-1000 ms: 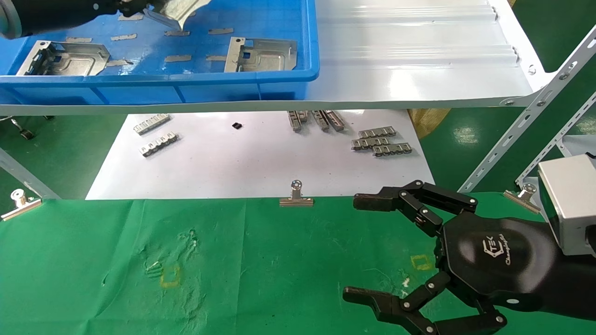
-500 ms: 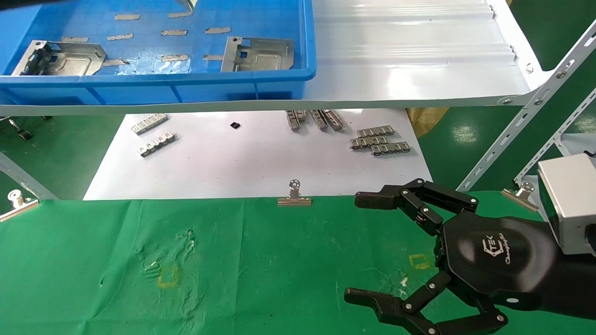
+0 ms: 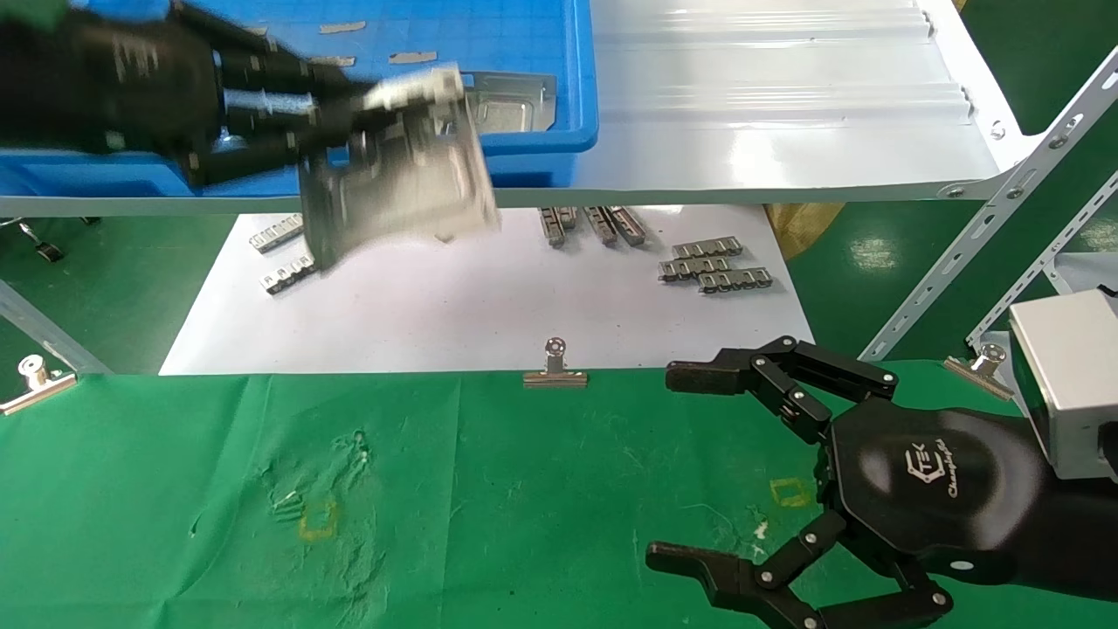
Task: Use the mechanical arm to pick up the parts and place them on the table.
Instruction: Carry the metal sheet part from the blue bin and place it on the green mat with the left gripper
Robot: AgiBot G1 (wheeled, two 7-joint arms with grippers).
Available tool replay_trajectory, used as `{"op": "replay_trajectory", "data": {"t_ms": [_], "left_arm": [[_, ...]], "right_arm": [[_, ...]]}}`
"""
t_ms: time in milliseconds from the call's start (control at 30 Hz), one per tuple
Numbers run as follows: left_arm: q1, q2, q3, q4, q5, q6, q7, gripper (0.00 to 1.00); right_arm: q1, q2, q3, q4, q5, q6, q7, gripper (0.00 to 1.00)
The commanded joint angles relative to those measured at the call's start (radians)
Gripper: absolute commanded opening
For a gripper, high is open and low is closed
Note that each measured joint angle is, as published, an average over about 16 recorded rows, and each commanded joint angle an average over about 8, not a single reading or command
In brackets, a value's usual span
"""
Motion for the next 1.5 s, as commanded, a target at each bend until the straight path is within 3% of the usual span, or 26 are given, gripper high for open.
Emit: {"op": "replay_trajectory", "data": {"t_ms": [33,167,300,533,700,1000,1033,1267,1300,1500], "left_arm": [[0.047,-0.031,0.035,-0.102,-0.044,0.006,0.004,0.0],[0.154,-0.156,0.147,-0.307,-0.183,-0.003,0.004,0.0],[0.213,-0.219,0.248,-0.355,-0.202,-0.019,0.06,0.0],[0.281,-0.194,0.36,-0.222,-0.09,-0.036,0.302,0.0],[0.336,-0.152,0.394,-0.082,-0.073,-0.04,0.467,0.0],[0.354,-0.073,0.395,0.156,-0.083,-0.086,0.618,0.0],[0.351,-0.065,0.395,0.176,-0.082,-0.09,0.63,0.05],[0.303,-0.002,0.425,0.27,-0.024,-0.14,0.686,0.92],[0.296,0.007,0.428,0.281,-0.018,-0.151,0.689,1.0],[0.272,0.046,0.428,0.33,-0.014,-0.183,0.709,1.0]], "right_arm": [[0.0,0.0,0.0,0.0,0.0,0.0,0.0,1.0],[0.0,0.0,0.0,0.0,0.0,0.0,0.0,1.0],[0.0,0.0,0.0,0.0,0.0,0.0,0.0,1.0],[0.0,0.0,0.0,0.0,0.0,0.0,0.0,1.0],[0.0,0.0,0.0,0.0,0.0,0.0,0.0,1.0],[0.0,0.0,0.0,0.0,0.0,0.0,0.0,1.0],[0.0,0.0,0.0,0.0,0.0,0.0,0.0,1.0],[0.0,0.0,0.0,0.0,0.0,0.0,0.0,1.0],[0.0,0.0,0.0,0.0,0.0,0.0,0.0,1.0],[0.0,0.0,0.0,0.0,0.0,0.0,0.0,1.0]]}}
